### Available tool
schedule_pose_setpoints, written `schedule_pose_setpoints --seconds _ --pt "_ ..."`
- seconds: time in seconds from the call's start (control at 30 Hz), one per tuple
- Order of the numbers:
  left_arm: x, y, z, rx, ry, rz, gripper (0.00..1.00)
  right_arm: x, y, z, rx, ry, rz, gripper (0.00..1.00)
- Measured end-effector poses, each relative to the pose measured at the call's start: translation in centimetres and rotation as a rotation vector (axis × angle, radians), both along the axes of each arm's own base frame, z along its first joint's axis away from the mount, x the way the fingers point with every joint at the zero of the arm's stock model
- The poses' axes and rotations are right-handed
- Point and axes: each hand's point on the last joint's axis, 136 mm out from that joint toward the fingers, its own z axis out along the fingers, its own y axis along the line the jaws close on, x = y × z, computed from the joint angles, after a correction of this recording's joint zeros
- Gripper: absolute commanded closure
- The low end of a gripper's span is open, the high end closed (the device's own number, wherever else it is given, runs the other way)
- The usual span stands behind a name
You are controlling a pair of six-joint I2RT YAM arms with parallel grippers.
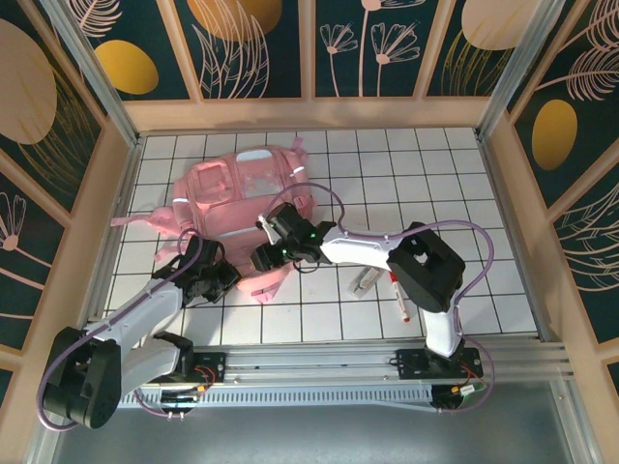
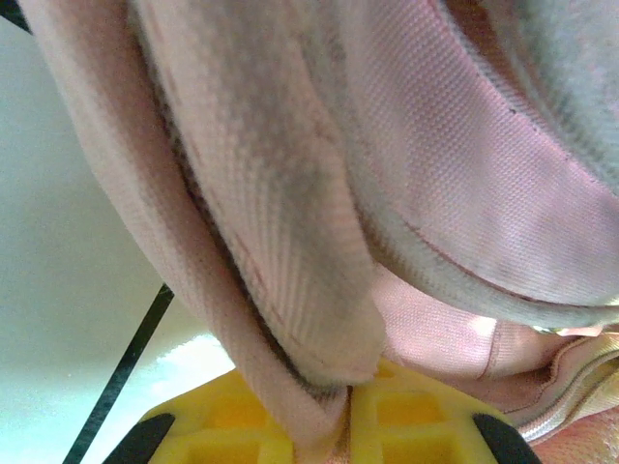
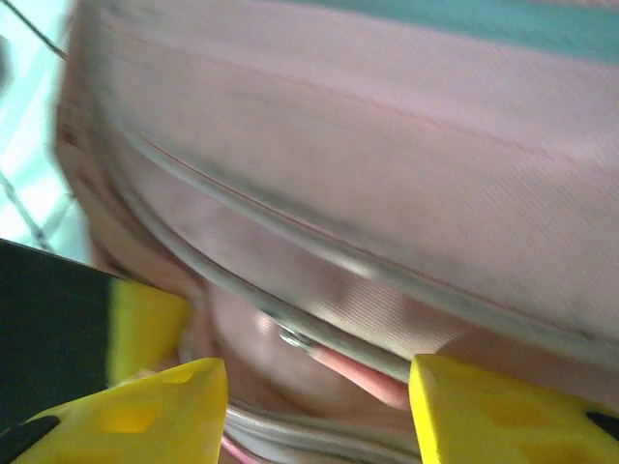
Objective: Pack books, pencil case, and school supplies into a backpack
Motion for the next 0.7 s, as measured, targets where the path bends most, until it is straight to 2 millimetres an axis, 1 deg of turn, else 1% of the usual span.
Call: schedule_pose_setpoints --seconds 0.07,0.1,0.13,0.2,0.27,0.3,0.33,0.4,0.43,0.47,0.5,0.53,0.57,0.6,0.7 --pt "0.0 0.0 0.0 0.0 0.002 -0.001 1.0 -0.2 -0.6 -0.5 -0.038 -0.011 0.017 0.43" --pt "0.0 0.0 0.0 0.0 0.005 -0.001 0.97 -0.3 -0.6 -0.6 -0.049 -0.018 0.032 0.42" --pt "0.0 0.0 0.0 0.001 0.007 -0.002 0.9 -0.3 -0.6 -0.6 -0.056 -0.02 0.04 0.41" --pt "0.1 -0.1 0.1 0.01 0.011 -0.016 0.62 -0.4 -0.4 -0.9 -0.074 -0.018 0.059 0.39" --pt "0.2 0.0 0.7 0.042 0.011 -0.061 0.47 -0.3 -0.2 -1.3 -0.084 -0.011 0.062 0.38" --pt "0.3 0.1 1.3 0.066 0.002 -0.095 0.43 -0.3 -0.1 -1.4 -0.086 -0.008 0.063 0.38" --pt "0.8 0.1 2.2 0.089 -0.022 -0.132 0.42 -0.3 0.0 -1.4 -0.084 -0.005 0.064 0.37" --pt "2.2 0.0 5.1 0.141 -0.105 -0.22 0.42 -0.3 0.3 -1.2 -0.062 -0.003 0.069 0.37" --pt "2.7 0.0 6.3 0.169 -0.146 -0.256 0.46 -0.2 0.5 -1.0 -0.047 -0.001 0.069 0.37" --pt "3.5 0.0 7.8 0.193 -0.207 -0.286 0.56 -0.1 0.8 -0.8 -0.021 -0.002 0.076 0.38" --pt "4.4 -0.1 9.4 0.212 -0.279 -0.316 0.59 -0.1 1.0 -0.8 0.003 0.0 0.086 0.39" --pt "5.2 -0.5 11.0 0.226 -0.355 -0.361 0.57 -0.2 1.1 -0.9 0.022 0.0 0.1 0.41" --pt "5.8 -1.1 12.4 0.234 -0.426 -0.416 0.5 -0.3 1.2 -1.0 0.045 -0.004 0.118 0.43" --pt "6.4 -1.8 13.8 0.242 -0.499 -0.479 0.46 -0.3 1.3 -1.0 0.068 -0.009 0.138 0.44" --pt "8.1 -2.8 16.7 0.293 -0.646 -0.59 0.46 -0.4 1.3 -0.8 0.13 -0.008 0.185 0.48"
